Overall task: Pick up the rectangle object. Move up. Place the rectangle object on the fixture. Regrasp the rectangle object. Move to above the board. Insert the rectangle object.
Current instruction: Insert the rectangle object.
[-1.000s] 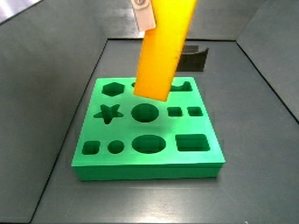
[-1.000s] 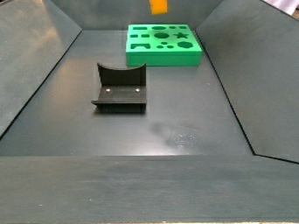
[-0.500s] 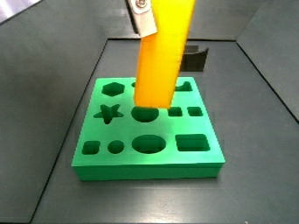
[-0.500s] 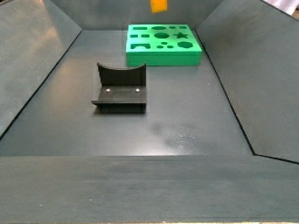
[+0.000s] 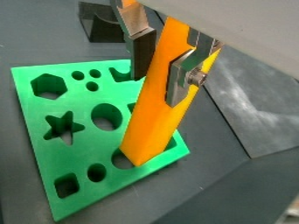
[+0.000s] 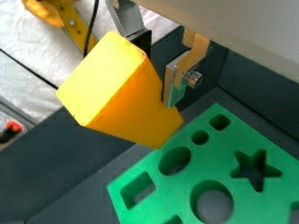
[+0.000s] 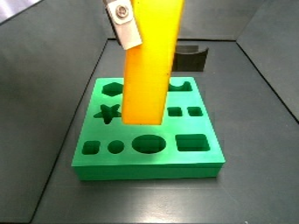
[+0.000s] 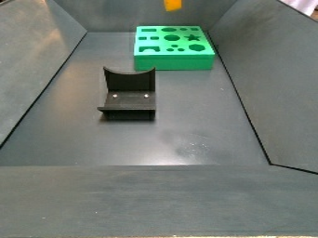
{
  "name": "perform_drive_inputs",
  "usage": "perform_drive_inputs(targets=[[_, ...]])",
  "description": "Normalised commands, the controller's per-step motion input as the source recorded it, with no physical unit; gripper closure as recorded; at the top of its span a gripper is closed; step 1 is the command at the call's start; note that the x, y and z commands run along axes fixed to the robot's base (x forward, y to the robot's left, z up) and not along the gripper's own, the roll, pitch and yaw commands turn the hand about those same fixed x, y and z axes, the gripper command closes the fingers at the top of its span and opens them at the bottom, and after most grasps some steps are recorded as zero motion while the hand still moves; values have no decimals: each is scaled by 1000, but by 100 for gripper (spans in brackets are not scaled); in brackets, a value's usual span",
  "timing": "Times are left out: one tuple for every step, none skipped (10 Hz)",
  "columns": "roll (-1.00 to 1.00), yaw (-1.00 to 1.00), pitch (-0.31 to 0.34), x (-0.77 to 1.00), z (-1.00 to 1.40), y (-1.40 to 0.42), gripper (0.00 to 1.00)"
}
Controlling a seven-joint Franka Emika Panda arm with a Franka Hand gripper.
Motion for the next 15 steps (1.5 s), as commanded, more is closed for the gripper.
perform_drive_inputs(targets=[[386,0,-500,0,137,-189,100],[423,0,-500,0,151,-129,100],[353,0,-500,0,137,-197,100],[204,-391,-289,40,-109,-160,100],[24,-174,-26,74,-66,-31,100],[500,0,-109,120,194,-166,100],[500,0,-127,174,63,-171,100],[500,49,-141,146,57,-143,100],[500,120,-154,123,57,-117,100],[500,143,-183,171,66,-114,100],[500,151,-204,214,66,-123,100],[500,160,-231,266,71,-137,100],[500,163,-239,283,69,-140,100],[500,163,-240,286,66,-140,100],[500,163,-240,283,63,-140,100]])
